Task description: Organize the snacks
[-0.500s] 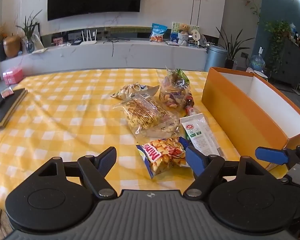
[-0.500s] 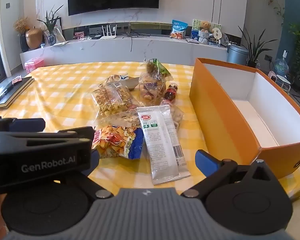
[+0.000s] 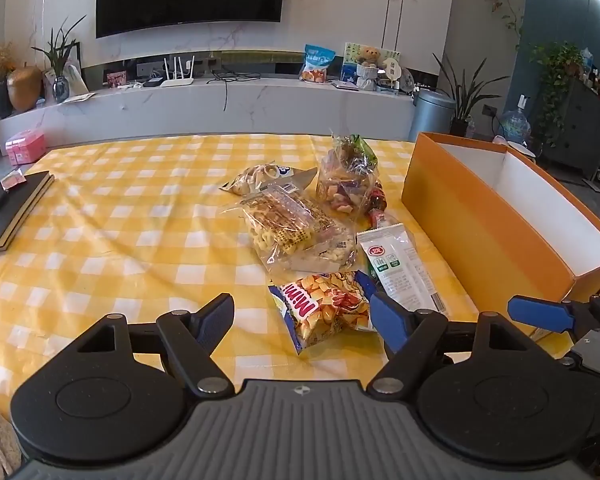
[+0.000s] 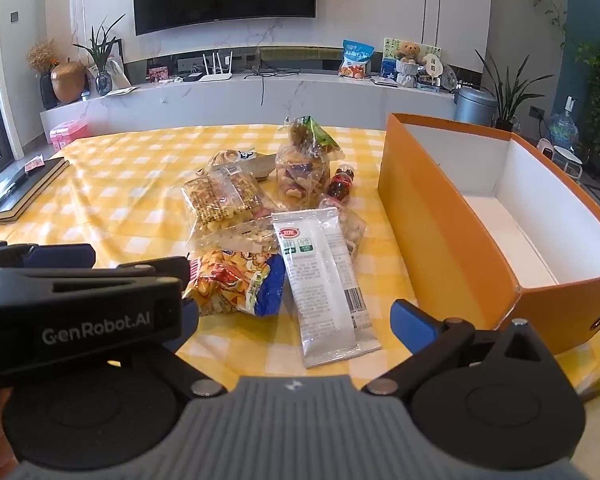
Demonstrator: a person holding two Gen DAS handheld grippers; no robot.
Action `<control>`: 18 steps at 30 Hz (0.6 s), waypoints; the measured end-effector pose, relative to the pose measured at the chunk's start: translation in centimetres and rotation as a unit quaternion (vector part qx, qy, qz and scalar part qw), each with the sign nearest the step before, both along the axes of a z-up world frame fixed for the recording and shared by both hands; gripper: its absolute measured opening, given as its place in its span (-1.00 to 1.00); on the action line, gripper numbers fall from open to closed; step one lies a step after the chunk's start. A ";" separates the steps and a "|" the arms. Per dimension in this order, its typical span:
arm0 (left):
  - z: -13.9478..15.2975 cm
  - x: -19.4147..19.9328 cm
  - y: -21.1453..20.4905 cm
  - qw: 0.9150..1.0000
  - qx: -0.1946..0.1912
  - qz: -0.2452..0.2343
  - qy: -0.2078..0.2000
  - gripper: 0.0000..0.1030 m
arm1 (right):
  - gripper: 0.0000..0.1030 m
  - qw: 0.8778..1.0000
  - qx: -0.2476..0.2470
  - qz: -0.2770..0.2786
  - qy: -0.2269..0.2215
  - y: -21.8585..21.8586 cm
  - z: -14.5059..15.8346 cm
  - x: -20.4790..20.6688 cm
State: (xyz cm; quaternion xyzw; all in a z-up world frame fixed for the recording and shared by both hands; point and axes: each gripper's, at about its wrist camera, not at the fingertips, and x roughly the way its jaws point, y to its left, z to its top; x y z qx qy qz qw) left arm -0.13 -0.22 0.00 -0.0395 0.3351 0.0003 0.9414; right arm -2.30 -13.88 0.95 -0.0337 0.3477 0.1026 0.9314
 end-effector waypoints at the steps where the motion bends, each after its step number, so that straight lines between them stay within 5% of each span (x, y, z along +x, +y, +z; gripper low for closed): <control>1: 0.0 0.0 0.0 1.000 0.000 0.000 0.000 0.77 | 0.93 1.000 0.000 0.000 0.001 0.0 0.0 0.0; 18: -0.2 0.0 0.1 1.000 0.005 -0.001 0.007 0.77 | 0.93 1.000 0.005 -0.002 0.008 0.0 -0.3 0.0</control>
